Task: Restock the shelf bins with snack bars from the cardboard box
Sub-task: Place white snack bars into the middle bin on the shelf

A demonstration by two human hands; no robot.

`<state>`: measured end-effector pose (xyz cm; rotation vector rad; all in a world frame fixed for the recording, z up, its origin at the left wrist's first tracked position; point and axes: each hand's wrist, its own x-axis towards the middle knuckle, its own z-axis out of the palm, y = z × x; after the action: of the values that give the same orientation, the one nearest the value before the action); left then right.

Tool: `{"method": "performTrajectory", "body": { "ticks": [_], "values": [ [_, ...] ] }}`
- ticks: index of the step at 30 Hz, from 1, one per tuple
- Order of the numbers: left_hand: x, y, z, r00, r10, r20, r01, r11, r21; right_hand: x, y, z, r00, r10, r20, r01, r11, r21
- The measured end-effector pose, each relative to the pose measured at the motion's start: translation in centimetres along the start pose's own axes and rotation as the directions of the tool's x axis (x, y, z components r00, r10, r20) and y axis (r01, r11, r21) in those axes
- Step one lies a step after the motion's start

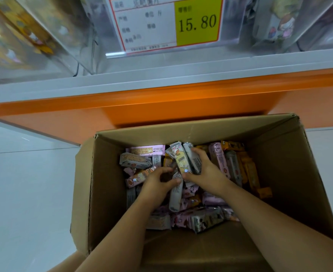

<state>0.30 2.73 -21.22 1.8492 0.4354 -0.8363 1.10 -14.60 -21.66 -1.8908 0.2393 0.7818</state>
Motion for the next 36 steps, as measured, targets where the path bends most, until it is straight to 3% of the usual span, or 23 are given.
{"method": "performTrajectory", "body": {
  "ticks": [6, 10, 20, 27, 36],
  "values": [
    [0.0, 0.0, 0.0, 0.999, 0.01, 0.037, -0.01, 1.0, 0.001, 0.4, -0.2, -0.3, 0.999, 0.012, 0.04, -0.011, 1.0, -0.026],
    [-0.6, 0.2, -0.1, 0.999, 0.031, 0.04, -0.031, 1.0, -0.003, -0.8, -0.4, -0.2, 1.0, -0.016, 0.026, 0.015, 0.999, 0.052],
    [-5.0, 3.9, -1.1, 0.972, 0.234, -0.012, -0.234, 0.967, -0.101, -5.5, -3.7, -1.5, 0.987, -0.148, -0.063, 0.155, 0.981, 0.116],
    [-10.5, 7.5, -2.3, 0.902, 0.428, -0.055, -0.431, 0.9, -0.066, -10.6, -7.7, -3.0, 0.957, -0.249, -0.152, 0.266, 0.958, 0.108],
    [-18.4, 12.8, -3.5, 0.743, 0.65, -0.16, -0.669, 0.724, -0.168, -19.1, -14.9, -5.8, 0.844, -0.477, -0.246, 0.492, 0.871, -0.002]
  ]
}}
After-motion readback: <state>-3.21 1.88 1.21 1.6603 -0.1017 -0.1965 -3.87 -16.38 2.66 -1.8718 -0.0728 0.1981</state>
